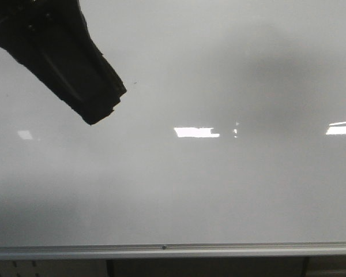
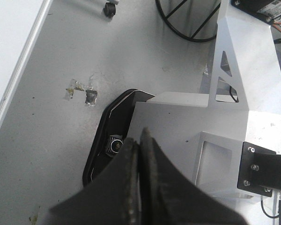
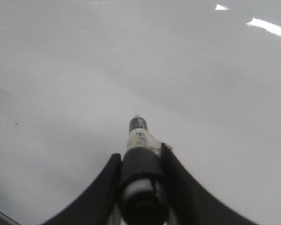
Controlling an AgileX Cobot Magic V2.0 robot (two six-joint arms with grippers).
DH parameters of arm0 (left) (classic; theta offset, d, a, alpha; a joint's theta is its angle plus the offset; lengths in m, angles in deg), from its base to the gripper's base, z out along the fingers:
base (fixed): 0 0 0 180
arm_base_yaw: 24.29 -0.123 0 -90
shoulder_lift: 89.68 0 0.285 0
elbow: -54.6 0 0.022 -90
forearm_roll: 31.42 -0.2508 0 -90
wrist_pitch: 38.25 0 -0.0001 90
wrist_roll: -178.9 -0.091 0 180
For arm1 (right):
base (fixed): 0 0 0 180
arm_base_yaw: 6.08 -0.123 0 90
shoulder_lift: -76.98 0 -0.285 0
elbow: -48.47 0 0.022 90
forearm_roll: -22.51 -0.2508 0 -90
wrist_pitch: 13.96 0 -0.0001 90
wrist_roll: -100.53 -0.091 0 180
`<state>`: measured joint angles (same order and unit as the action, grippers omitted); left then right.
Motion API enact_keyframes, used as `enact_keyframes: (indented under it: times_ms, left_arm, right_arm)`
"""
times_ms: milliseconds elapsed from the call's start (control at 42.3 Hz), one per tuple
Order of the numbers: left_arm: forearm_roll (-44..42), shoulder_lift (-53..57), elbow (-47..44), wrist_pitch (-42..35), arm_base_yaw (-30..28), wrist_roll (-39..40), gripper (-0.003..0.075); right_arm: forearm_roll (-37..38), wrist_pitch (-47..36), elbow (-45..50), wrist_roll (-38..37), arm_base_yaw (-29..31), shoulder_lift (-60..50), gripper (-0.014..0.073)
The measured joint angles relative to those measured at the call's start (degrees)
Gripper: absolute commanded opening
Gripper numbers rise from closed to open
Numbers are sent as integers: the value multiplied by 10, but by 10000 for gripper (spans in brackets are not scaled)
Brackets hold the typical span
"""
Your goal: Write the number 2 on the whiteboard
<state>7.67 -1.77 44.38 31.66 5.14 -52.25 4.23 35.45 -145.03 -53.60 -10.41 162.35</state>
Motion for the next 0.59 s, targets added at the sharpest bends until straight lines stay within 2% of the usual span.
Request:
enact_keyframes:
  times_ms: [591]
  left_arm:
    - [0, 0, 0, 0, 0, 0, -20]
  right_arm:
    - [17, -85, 0, 19, 0, 66, -106]
